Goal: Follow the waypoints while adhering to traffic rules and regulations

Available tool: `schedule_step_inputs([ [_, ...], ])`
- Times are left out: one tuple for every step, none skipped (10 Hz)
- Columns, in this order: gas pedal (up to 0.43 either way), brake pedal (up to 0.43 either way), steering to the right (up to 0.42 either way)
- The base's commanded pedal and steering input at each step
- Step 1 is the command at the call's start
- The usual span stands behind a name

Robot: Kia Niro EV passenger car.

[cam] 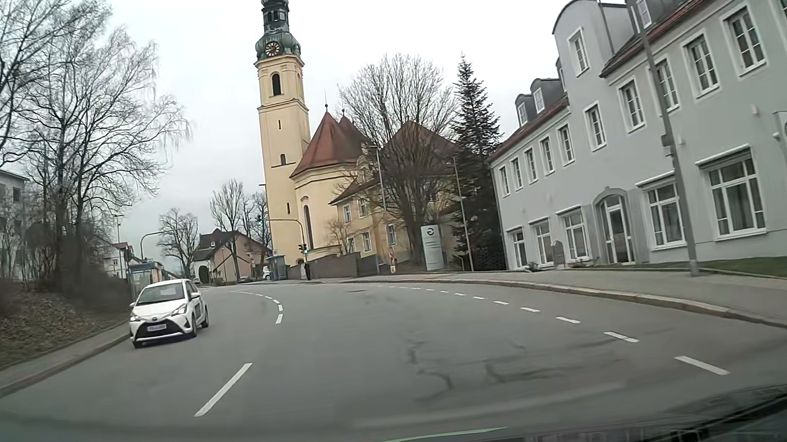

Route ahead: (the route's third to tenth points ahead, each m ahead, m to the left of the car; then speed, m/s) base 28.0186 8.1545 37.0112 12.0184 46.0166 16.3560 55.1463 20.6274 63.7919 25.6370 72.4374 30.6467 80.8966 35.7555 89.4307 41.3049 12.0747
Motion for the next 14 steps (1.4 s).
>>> schedule_step_inputs([
  [0.189, 0.0, -0.057],
  [0.197, 0.0, -0.057],
  [0.209, 0.0, -0.058],
  [0.209, 0.0, -0.06],
  [0.209, 0.0, -0.061],
  [0.209, 0.0, -0.061],
  [0.209, 0.0, -0.062],
  [0.22, 0.0, -0.06],
  [0.22, 0.0, -0.059],
  [0.22, 0.0, -0.059],
  [0.22, 0.0, -0.059],
  [0.22, 0.0, -0.059],
  [0.22, 0.0, -0.059],
  [0.22, 0.0, -0.059],
])
